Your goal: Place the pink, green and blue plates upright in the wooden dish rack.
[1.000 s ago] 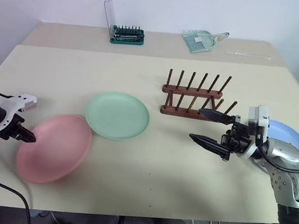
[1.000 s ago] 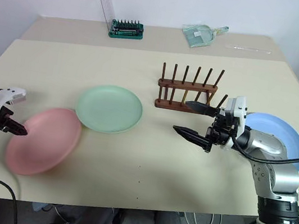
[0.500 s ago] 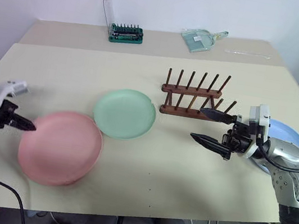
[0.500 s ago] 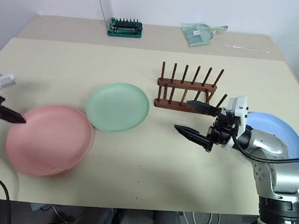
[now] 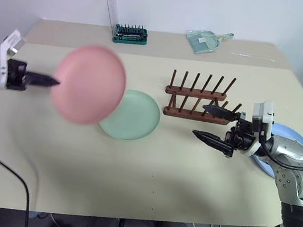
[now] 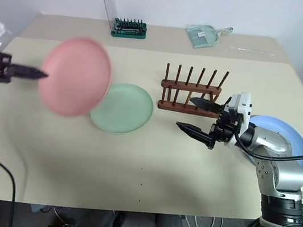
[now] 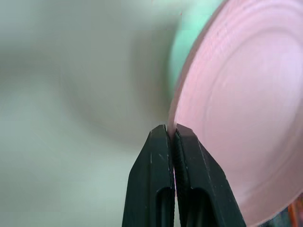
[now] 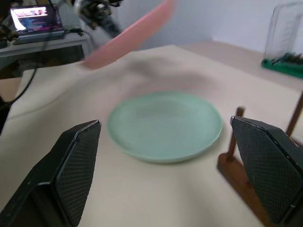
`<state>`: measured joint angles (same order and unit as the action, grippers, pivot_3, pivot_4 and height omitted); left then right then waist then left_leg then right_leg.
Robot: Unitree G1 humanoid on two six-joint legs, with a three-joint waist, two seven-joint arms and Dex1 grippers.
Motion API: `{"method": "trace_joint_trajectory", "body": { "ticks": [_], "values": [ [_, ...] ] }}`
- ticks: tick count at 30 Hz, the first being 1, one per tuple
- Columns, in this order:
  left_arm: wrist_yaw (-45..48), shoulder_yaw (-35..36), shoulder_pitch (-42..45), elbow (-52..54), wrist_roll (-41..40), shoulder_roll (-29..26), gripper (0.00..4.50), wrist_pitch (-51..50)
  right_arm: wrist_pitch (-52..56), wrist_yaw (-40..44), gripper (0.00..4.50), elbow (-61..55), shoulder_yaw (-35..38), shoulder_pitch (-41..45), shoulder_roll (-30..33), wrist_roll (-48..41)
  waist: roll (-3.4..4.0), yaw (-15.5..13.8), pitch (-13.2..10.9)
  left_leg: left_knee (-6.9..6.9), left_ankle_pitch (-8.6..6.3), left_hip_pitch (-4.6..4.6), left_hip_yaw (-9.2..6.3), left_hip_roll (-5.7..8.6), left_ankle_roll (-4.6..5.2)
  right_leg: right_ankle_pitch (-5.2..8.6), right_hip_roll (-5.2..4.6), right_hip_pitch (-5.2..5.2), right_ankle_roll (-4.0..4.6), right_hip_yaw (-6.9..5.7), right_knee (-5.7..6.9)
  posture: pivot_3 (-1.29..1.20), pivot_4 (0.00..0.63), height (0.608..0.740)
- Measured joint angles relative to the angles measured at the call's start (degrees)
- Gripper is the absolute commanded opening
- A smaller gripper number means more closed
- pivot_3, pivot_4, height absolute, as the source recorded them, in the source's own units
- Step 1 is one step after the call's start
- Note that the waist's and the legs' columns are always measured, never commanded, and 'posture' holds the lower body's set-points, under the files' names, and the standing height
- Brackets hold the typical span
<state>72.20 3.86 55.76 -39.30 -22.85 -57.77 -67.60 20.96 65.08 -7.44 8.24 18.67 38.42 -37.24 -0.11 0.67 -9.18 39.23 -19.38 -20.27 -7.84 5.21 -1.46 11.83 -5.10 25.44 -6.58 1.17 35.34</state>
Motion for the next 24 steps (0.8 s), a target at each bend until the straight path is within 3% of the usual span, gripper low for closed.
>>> {"method": "trace_joint_trajectory", "body": {
  "ticks": [9,14,17,24],
  "values": [
    [-25.2,23.1,-5.5,13.6,-9.2,21.2,0.06,4.3,-12.5,-7.3,4.50,0.2,0.8,4.0,-3.9,8.7,-0.06,0.1,0.0,-0.04,0.05,-0.16,0.09,-0.01,-0.10,-0.03,-0.08,0.29,0.02,0.08,0.12,0.00,0.150,0.740],
    [-38.7,29.2,-4.3,19.8,-11.1,30.4,0.06,10.7,-35.3,-14.5,4.50,4.9,-4.4,6.8,-1.4,31.8,-0.07,-0.1,0.0,-0.03,0.06,-0.14,0.14,0.08,-0.13,-0.03,-0.14,0.30,0.01,0.09,0.15,0.00,0.150,0.740],
    [-44.8,28.3,-4.6,26.0,-12.0,37.1,0.06,12.4,-45.7,-21.9,4.50,5.1,-7.4,10.6,-0.7,45.3,-0.10,-0.1,0.0,-0.03,0.06,-0.15,0.14,0.08,-0.13,-0.03,-0.16,0.29,0.01,0.09,0.13,0.00,0.150,0.740],
    [-57.7,27.5,-6.3,36.9,-16.9,51.9,0.06,14.7,-55.2,-40.8,4.50,6.9,-10.3,12.8,1.4,71.3,-0.17,0.1,0.1,-0.09,0.08,-0.12,0.23,0.05,-0.17,-0.03,-0.08,0.33,0.02,0.19,0.13,0.00,0.150,0.740]
  ]
}}
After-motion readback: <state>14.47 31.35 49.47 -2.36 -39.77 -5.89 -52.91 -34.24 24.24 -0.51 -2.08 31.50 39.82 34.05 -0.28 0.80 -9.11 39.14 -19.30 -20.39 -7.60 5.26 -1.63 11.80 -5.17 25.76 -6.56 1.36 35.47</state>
